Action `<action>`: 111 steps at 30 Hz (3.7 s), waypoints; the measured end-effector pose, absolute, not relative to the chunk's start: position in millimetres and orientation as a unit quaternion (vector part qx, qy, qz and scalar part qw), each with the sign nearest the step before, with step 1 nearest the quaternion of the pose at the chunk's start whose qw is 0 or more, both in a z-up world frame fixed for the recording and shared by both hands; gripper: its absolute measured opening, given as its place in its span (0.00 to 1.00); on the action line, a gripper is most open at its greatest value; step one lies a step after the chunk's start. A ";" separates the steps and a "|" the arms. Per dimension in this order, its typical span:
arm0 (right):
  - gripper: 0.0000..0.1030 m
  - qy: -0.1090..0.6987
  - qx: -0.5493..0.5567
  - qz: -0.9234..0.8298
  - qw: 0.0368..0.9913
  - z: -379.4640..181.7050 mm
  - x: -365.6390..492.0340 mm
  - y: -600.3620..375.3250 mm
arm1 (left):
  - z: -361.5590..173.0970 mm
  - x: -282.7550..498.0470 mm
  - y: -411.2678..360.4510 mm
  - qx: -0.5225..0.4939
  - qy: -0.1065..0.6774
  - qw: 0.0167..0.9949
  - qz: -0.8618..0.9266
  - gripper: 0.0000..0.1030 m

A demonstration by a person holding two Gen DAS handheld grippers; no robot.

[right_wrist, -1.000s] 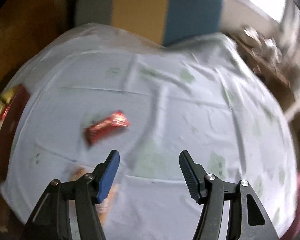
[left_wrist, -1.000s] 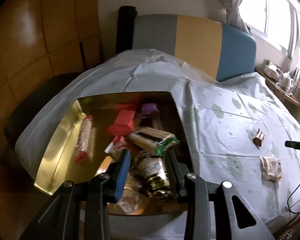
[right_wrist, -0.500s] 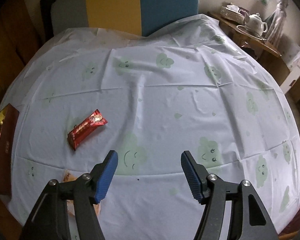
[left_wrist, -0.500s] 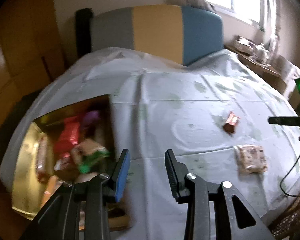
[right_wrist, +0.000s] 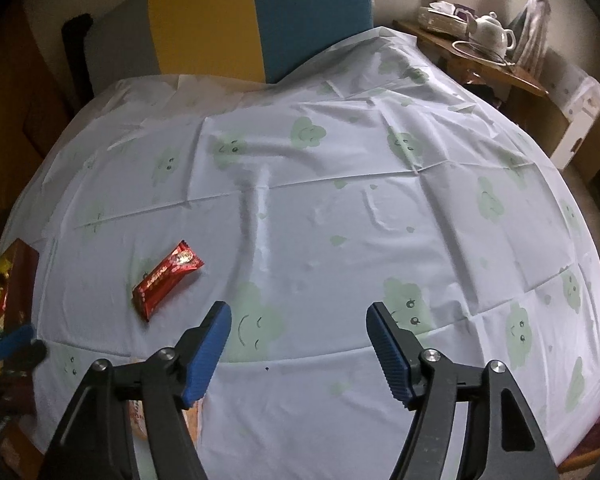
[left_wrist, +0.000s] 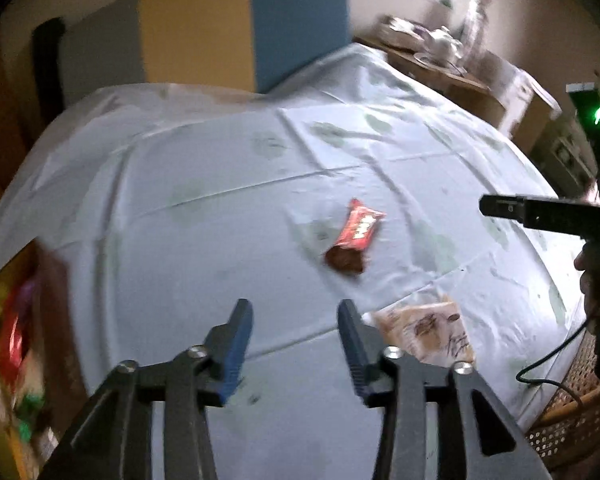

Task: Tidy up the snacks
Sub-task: 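Grasp the red chocolate bar with the left tool, then grasp the square cake packet with the right tool while the left tool holds the chocolate bar, then carry the red chocolate bar over the gold box with the left tool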

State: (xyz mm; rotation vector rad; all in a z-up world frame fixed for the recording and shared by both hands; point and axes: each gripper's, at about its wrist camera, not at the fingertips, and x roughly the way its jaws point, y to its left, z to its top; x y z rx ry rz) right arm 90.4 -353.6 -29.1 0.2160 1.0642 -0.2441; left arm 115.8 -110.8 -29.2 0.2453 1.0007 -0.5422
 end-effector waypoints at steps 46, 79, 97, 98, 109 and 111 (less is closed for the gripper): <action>0.92 0.621 0.097 0.125 0.767 -85.7 101.5 -273.2 | -84.0 56.9 -36.8 0.080 0.443 0.870 -0.202 0.32; 0.66 0.582 -0.177 0.194 0.770 -82.9 85.2 -197.3 | -82.9 63.5 -31.3 0.051 0.455 0.861 -0.222 0.32; 0.64 0.571 -0.145 0.184 0.787 -91.5 88.2 -196.2 | -76.7 69.7 -32.0 0.043 0.471 0.854 -0.214 0.31; 0.63 0.571 -0.146 0.185 0.787 -91.4 87.9 -196.3 | -75.3 69.1 -32.4 0.045 0.472 0.855 -0.212 0.31; 0.63 0.556 -0.164 0.186 0.793 -90.7 73.3 -187.1 | -26.4 59.2 -17.4 0.033 0.434 0.882 -0.181 0.31; 0.63 0.554 -0.165 0.188 0.794 -91.8 71.3 -186.9 | -17.3 57.0 -11.8 0.031 0.427 0.887 -0.174 0.31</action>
